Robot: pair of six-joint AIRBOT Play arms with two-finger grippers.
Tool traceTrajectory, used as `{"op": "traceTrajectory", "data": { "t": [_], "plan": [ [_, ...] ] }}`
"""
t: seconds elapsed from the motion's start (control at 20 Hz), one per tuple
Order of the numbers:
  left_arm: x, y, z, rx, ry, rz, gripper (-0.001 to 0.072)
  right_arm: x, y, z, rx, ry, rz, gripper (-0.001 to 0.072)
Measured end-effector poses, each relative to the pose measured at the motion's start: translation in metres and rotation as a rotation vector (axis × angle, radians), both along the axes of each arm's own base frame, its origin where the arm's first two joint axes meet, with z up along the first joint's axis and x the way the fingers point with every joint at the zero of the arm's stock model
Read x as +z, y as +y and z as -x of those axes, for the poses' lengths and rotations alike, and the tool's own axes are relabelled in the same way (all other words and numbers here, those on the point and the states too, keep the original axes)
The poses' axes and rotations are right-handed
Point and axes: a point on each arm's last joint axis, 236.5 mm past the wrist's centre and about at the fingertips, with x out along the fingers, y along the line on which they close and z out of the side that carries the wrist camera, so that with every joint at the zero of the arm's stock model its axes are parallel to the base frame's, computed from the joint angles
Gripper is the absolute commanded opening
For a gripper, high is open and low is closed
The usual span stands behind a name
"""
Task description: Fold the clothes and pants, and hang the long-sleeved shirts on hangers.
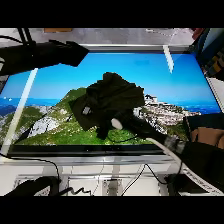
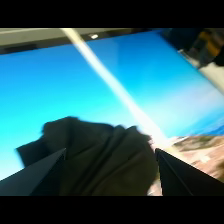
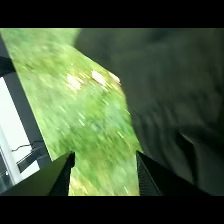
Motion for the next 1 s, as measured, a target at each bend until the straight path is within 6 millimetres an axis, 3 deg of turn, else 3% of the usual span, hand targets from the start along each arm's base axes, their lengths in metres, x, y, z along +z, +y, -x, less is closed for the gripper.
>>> {"op": "traceTrajectory", "data": {
  "t": [0.05, 0.1, 0.35, 0.45, 0.5, 0.65, 0.75, 0.8, 0.9, 0.95, 1.0],
  "plan": [
    [-0.006, 0.016, -0.005, 0.037, 0.000, -0.050, 0.0606, -0.008, 0.005, 0.002, 0.018, -0.010, 0.010, 0.0573],
    [-0.014, 0.036, -0.009, 0.080, 0.009, -0.109, 0.0606, -0.014, 0.010, 0.002, 0.030, -0.023, 0.013, 0.0581],
    [-0.042, 0.128, -0.016, 0.267, 0.099, -0.279, 0.0606, -0.027, 0.031, -0.016, 0.111, -0.146, 0.004, 0.0550],
    [-0.048, 0.150, -0.015, 0.311, 0.125, -0.304, 0.0607, -0.031, 0.038, -0.025, 0.149, -0.200, 0.009, 0.0519],
    [-0.049, 0.156, -0.014, 0.324, 0.136, -0.310, 0.0606, -0.033, 0.041, -0.030, 0.161, -0.222, 0.010, 0.0486],
    [-0.053, 0.167, -0.013, 0.347, 0.153, -0.323, 0.0606, -0.041, 0.043, -0.042, 0.175, -0.253, 0.020, 0.0484],
    [-0.054, 0.171, -0.013, 0.353, 0.158, -0.327, 0.0606, -0.046, 0.041, -0.048, 0.178, -0.261, 0.031, 0.0434],
    [-0.054, 0.172, -0.012, 0.355, 0.161, -0.329, 0.0606, -0.049, 0.040, -0.051, 0.178, -0.263, 0.035, 0.0361],
    [-0.055, 0.173, -0.012, 0.357, 0.163, -0.330, 0.0606, -0.053, 0.039, -0.053, 0.178, -0.264, 0.042, 0.0104],
    [-0.056, 0.173, -0.013, 0.357, 0.166, -0.331, 0.0606, -0.053, 0.038, -0.055, 0.179, -0.266, 0.043, 0.0044],
    [-0.057, 0.173, -0.013, 0.357, 0.169, -0.332, 0.0606, -0.054, 0.038, -0.055, 0.179, -0.267, 0.045, 0.0043]
  ]
}}
